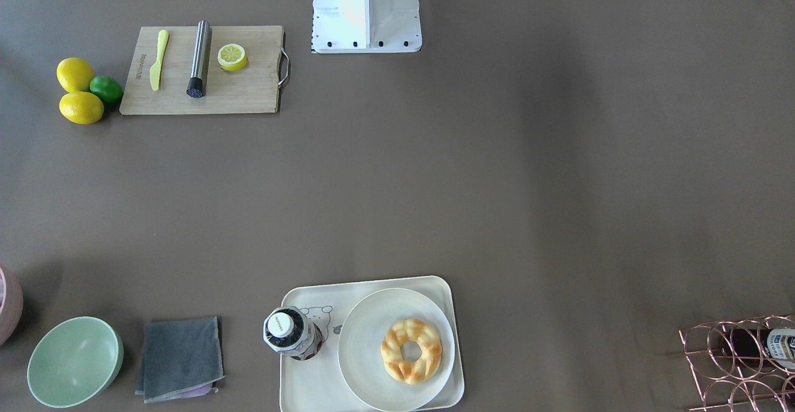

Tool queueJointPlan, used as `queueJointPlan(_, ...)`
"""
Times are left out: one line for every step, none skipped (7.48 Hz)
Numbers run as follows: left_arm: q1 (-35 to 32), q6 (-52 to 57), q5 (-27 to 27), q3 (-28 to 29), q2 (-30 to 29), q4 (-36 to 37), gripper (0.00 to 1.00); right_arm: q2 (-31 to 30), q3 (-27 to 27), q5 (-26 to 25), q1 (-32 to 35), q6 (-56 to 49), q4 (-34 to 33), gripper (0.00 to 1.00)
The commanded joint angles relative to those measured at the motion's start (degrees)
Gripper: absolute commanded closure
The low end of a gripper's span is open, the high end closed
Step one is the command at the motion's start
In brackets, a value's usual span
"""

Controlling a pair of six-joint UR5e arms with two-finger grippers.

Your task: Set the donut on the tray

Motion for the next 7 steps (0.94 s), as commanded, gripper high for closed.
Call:
queueJointPlan(-0.1, 0.1, 0.2, -0.2, 0.3, 0.8, 0.02, 5.2, 1.0, -0.3, 0.2, -2.5, -8.6, 0.0)
queueJointPlan(-0.1, 0.0, 0.3, -0.9, 0.9, 0.8, 0.02, 5.9, 1.0, -0.4, 0.7, -3.5, -9.4, 0.0)
queueJointPlan(-0.3, -0.1, 0.3, -1.4, 1.1, 0.7, 0.02, 5.8, 1.1, -0.4, 1.1, -3.8, -9.4, 0.0)
queueJointPlan(-0.9, -0.1, 0.4, -2.3, 1.2, 0.7, 0.02, 5.4, 1.3, -0.4, 1.2, -3.8, -9.4, 0.0)
queueJointPlan(-1.4, 0.1, 0.4, -3.1, 2.4, 0.4, 0.02, 4.8, 2.2, -0.3, 1.3, -3.8, -9.4, 0.0)
queueJointPlan(-1.4, 0.1, 0.4, -3.1, 2.7, 0.2, 0.02, 4.5, 2.8, -0.3, 1.5, -3.8, -9.4, 0.0)
queueJointPlan(-1.4, 0.1, 0.4, -3.1, 2.8, 0.2, 0.02, 4.5, 3.4, -0.3, 1.7, -3.8, -9.4, 0.0)
